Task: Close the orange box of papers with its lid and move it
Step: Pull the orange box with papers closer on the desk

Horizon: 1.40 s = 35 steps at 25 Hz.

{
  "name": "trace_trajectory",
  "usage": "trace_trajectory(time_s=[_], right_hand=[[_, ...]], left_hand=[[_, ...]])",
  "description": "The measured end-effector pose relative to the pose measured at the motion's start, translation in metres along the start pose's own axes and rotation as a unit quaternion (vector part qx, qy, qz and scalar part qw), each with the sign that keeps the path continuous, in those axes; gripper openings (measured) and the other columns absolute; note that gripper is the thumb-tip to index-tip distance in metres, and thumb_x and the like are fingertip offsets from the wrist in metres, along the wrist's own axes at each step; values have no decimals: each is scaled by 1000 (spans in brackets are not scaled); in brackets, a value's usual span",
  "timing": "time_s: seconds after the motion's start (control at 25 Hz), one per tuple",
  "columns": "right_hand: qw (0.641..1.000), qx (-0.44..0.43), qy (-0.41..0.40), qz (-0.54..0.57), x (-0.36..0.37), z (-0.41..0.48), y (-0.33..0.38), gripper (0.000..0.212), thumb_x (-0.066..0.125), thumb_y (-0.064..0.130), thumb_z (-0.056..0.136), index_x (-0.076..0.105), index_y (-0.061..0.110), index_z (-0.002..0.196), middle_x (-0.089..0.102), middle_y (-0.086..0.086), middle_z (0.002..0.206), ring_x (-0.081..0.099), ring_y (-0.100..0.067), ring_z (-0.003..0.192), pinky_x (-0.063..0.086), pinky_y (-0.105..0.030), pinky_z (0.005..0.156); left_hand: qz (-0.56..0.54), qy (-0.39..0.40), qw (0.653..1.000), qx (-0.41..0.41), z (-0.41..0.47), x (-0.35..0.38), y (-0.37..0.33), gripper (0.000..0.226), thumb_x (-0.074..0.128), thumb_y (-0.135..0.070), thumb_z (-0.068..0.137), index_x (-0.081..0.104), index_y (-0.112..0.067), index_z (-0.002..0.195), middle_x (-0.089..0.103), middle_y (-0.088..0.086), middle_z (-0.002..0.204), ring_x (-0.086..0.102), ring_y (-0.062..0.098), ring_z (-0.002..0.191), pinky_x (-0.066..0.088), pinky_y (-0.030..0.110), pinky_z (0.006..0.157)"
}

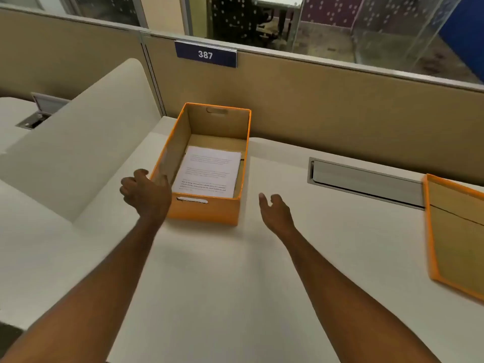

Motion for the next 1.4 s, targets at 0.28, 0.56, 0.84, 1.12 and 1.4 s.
trace_trajectory(time_s=[0.28,0.56,0.84,1.12,1.4], right_hand=[[987,72,125,70,41,25,43,85,45,60,89,7,19,153,23,-8,160,28,-30,144,30,-40,112],[987,10,105,118,41,3,34,59,29,15,92,25,32,149,48,-5,146,50,-29,125,44,-48,105],[992,4,27,122,-55,-94,-68,56,30,17,88,43,42,136,66,5,119,64,-20,97,54,-34,76],[989,60,-27,129,-128,-201,-169,57,34,15,92,44,56,129,70,12,98,64,-9,72,49,-29,61],[989,54,-55,125,-128,-235,-207,58,35,12,95,33,50,140,67,4,94,54,-6,65,44,-18,60]], left_hand=[[-61,302,943,-126,51,36,28,49,63,-19,76,54,4,118,60,26,120,59,42,103,50,42,79],[-111,280,947,-114,24,28,25,38,40,5,79,60,3,112,61,29,113,58,43,93,41,36,71],[-136,317,937,-52,-127,-10,-6,28,39,-2,84,61,-13,98,65,13,95,59,36,86,48,38,71],[-131,405,905,6,-269,-37,-3,34,38,-3,90,61,-14,112,65,3,94,62,22,84,45,23,56],[-89,397,913,20,-305,-46,-2,37,36,0,89,60,-13,114,67,10,98,62,29,84,45,29,55]])
Point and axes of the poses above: each hand's wrist, its own z-axis towards the middle knuckle, its own x-axis out of the palm, y = z × x, the point moved 2 cm from there along z, towards the middle knuckle
